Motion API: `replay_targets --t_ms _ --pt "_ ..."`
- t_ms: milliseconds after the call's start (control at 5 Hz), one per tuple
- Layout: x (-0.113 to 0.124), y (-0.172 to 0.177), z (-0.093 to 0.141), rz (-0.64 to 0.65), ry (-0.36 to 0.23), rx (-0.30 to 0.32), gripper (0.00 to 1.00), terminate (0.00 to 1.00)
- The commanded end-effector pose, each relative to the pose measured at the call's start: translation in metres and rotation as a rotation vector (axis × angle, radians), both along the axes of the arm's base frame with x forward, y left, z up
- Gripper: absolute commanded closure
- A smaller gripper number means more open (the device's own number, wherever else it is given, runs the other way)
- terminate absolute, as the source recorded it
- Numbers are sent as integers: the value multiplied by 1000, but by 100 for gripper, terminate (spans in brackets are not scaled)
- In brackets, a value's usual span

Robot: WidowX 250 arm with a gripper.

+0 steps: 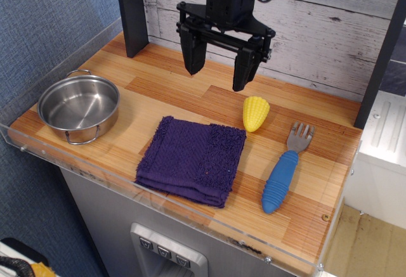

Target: Pick up the yellow object and put it inside the metal bowl

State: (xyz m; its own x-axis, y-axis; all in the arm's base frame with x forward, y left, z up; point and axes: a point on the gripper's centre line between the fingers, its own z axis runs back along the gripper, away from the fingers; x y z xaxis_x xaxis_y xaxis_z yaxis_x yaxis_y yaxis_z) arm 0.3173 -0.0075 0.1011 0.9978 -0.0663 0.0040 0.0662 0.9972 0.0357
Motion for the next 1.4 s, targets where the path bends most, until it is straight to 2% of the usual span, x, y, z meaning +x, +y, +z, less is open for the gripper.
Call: replay_targets --t_ms 0,400,1200 --pt "20 -18 -14 -109 -41 -55 0 0" --pt "30 -29 -40 -137 -11 -91 0 0" --pt "48 -37 -54 -125 -80 -43 0 0"
